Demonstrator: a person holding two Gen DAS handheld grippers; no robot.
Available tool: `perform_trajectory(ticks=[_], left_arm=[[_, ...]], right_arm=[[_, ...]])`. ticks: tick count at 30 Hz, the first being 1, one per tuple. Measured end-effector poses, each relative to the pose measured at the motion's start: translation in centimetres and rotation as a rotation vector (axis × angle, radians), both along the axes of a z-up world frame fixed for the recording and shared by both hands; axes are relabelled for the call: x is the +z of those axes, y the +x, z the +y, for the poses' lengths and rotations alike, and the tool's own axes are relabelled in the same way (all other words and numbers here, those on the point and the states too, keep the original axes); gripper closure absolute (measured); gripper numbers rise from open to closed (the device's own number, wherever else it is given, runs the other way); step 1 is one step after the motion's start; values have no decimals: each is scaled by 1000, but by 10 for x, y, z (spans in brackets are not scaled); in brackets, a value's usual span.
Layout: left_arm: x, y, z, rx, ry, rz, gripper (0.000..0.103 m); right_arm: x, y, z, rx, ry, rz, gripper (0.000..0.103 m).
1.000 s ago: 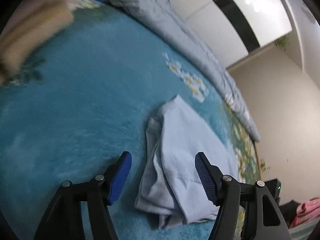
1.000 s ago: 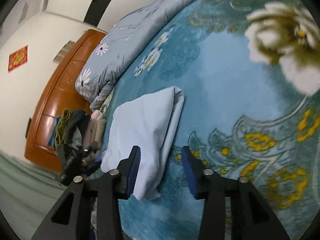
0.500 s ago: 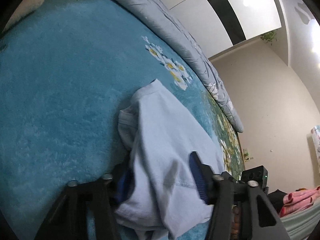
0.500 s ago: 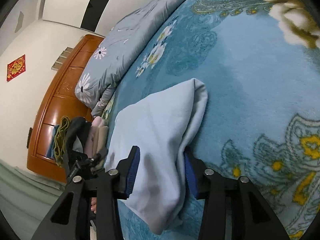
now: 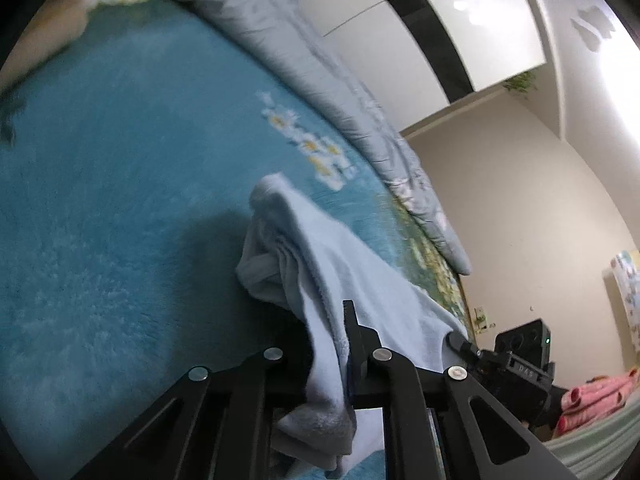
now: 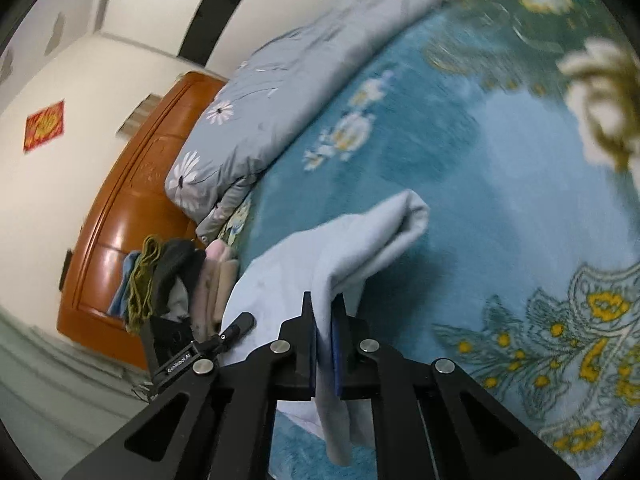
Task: Fold clothes
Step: 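Carry the shirt bundle with both grippers to the clothes pile by the headboard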
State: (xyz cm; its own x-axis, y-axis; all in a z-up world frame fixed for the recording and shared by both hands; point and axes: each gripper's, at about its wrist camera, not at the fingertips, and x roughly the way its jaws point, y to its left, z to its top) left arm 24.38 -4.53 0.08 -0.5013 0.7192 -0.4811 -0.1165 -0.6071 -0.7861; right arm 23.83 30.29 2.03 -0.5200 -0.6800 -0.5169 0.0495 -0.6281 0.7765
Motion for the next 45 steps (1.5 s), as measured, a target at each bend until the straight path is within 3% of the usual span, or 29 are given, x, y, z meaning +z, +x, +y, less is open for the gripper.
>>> perform_trajectory(ticks=[5, 11, 18, 25, 28, 33, 39, 41, 45], left_arm=[[43, 11, -17, 10, 40, 80, 90], [131, 20, -62, 40, 26, 239, 90], [246, 23, -161, 128, -36, 390, 90], [296, 14, -274, 251, -119, 404, 90], [305, 5, -326, 308, -146, 393, 90], [295, -13, -393, 366, -183, 377, 90], [229, -40, -450, 425, -133, 300, 90], [213, -44, -462, 423, -134, 272, 90], [189, -48, -473, 411, -114, 260, 87]], right_arm=[[50, 7, -17, 30, 14, 79, 97], [137, 8, -63, 105, 32, 238, 97], [242, -5, -158, 241, 8, 427, 97], [284, -44, -287, 380, 1, 474, 97], [287, -59, -333, 421, -22, 475, 97], [272, -82, -401, 466, -72, 473, 97], [210, -106, -451, 503, -84, 417, 97], [185, -112, -459, 507, -81, 368, 97], [155, -115, -458, 507, -99, 352, 97]])
